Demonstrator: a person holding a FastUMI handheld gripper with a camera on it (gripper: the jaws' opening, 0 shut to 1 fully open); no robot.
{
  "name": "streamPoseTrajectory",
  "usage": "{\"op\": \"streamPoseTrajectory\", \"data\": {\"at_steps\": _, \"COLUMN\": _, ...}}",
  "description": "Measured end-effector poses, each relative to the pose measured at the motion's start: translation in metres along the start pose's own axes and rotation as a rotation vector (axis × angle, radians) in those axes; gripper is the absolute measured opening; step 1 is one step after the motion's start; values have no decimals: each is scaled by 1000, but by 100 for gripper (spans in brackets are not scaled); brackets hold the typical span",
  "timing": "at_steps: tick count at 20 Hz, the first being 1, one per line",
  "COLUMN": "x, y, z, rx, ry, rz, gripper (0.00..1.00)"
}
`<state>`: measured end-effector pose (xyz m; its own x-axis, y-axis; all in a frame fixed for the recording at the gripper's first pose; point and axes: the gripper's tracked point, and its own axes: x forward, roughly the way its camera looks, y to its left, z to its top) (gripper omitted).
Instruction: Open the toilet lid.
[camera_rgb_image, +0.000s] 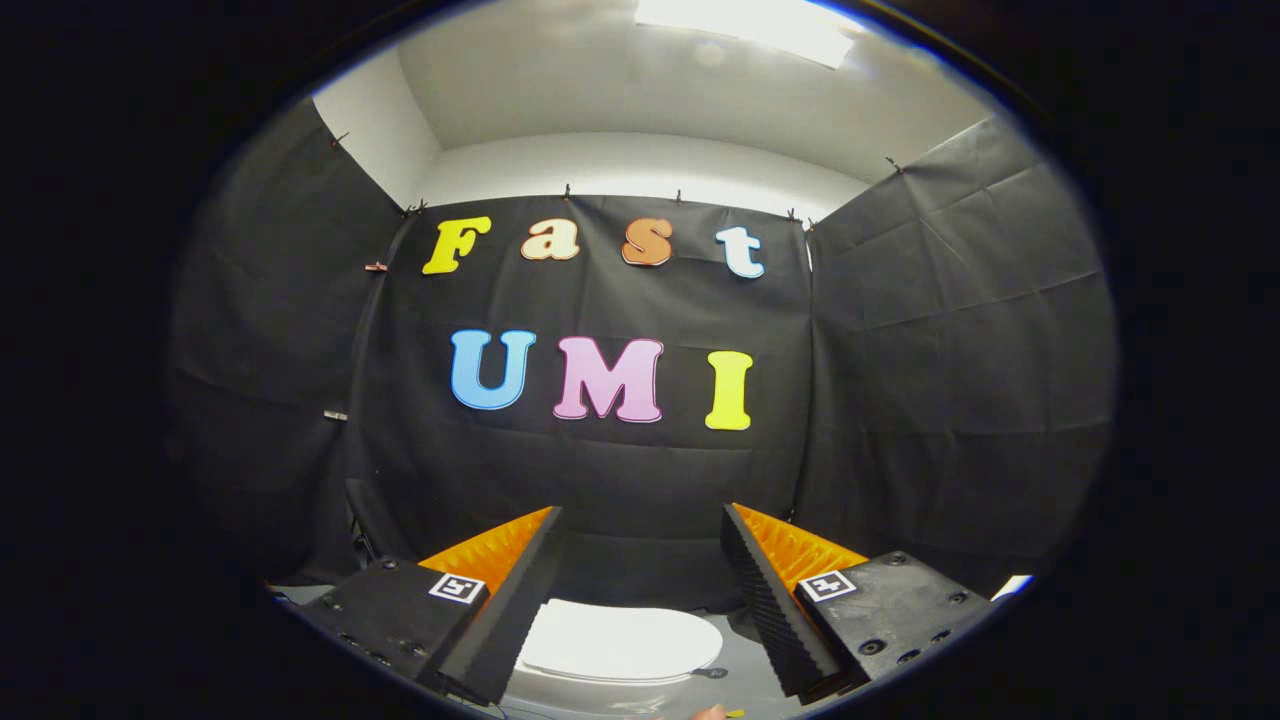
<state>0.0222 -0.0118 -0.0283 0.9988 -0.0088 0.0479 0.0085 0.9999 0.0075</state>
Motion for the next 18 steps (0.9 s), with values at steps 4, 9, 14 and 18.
{"op": "streamPoseTrajectory", "data": {"at_steps": 4, "x": 6, "y": -6, "z": -19, "rx": 3, "ry": 9, "rz": 4, "gripper": 98}}
{"op": "streamPoseTrajectory", "data": {"at_steps": 9, "x": 14, "y": -6, "z": -41, "rx": 23, "ry": -5, "rz": 52, "gripper": 98}}
{"op": "streamPoseTrajectory", "data": {"at_steps": 14, "x": 23, "y": -14, "z": -91, "rx": 2, "ry": 35, "rz": 84, "gripper": 98}}
{"op": "streamPoseTrajectory", "data": {"at_steps": 18, "x": 31, "y": -15, "z": -143, "rx": 7, "ry": 109, "rz": 135, "gripper": 98}}
